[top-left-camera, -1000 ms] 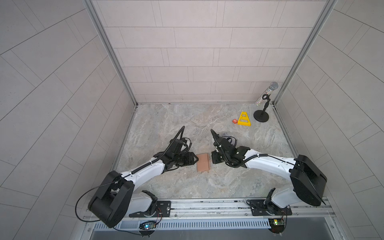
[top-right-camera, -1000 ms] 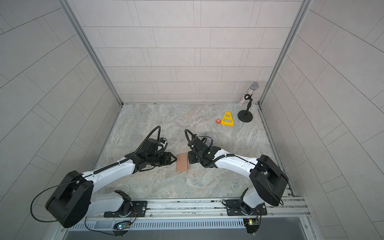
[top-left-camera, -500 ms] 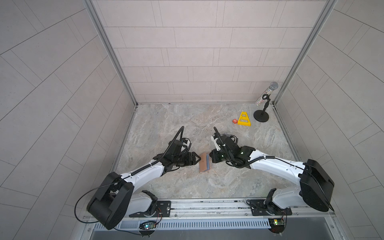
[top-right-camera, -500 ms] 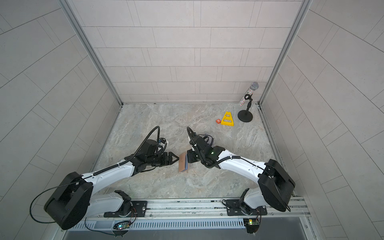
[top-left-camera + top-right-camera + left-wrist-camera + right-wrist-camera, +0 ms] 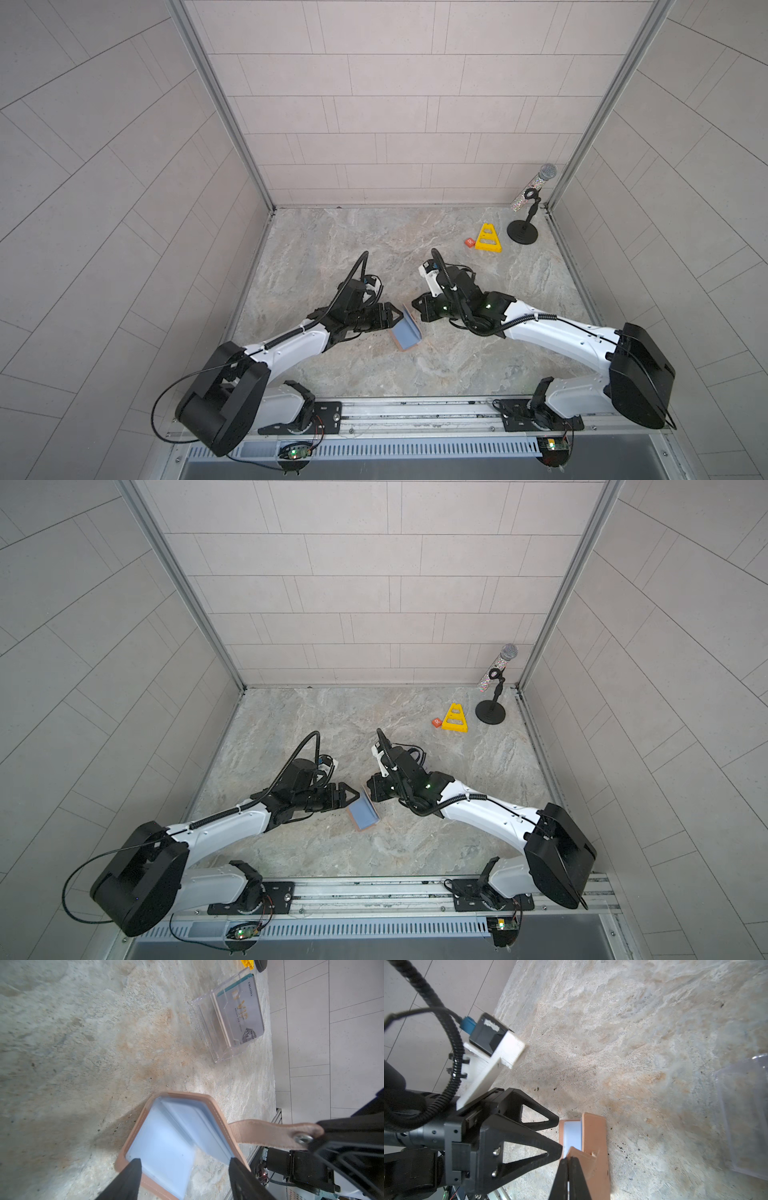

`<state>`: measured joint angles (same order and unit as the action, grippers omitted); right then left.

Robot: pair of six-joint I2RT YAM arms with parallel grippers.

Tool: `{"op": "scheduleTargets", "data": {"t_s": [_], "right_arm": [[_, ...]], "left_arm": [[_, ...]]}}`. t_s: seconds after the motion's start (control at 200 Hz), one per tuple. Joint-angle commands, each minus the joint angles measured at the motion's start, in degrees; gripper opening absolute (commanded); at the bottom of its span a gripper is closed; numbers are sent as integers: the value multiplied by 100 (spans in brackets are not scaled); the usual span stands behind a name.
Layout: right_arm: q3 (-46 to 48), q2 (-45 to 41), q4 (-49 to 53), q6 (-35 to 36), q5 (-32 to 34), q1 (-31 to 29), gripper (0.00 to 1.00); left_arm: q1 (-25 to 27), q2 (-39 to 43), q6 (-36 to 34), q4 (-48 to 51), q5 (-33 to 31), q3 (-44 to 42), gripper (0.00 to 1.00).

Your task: Put the credit cards into the card holder

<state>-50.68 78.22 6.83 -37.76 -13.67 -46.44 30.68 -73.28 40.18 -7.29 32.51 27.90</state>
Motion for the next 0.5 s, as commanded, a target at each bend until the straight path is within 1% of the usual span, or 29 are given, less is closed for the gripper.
{"op": "scheduleTargets", "data": {"t_s": [0.0, 0.245, 0.445, 0.46, 0.495], "right_arm": [[-73, -1, -198, -159, -79, 12, 0], [135, 114, -441, -393, 1, 20, 0], [229, 160, -541, -563, 64, 42, 0], [246, 151, -544, -576, 80, 46, 0], [282, 143, -564, -606, 120, 60, 0]], "left_arm": [[26, -127, 33, -213, -67, -133, 72], [34, -187, 85, -347, -66, -263, 72], [47, -287, 101, -598, 11, -294, 70], [51, -303, 245, -631, 10, -294, 70], [55, -340, 310, -724, 46, -302, 68]]}}
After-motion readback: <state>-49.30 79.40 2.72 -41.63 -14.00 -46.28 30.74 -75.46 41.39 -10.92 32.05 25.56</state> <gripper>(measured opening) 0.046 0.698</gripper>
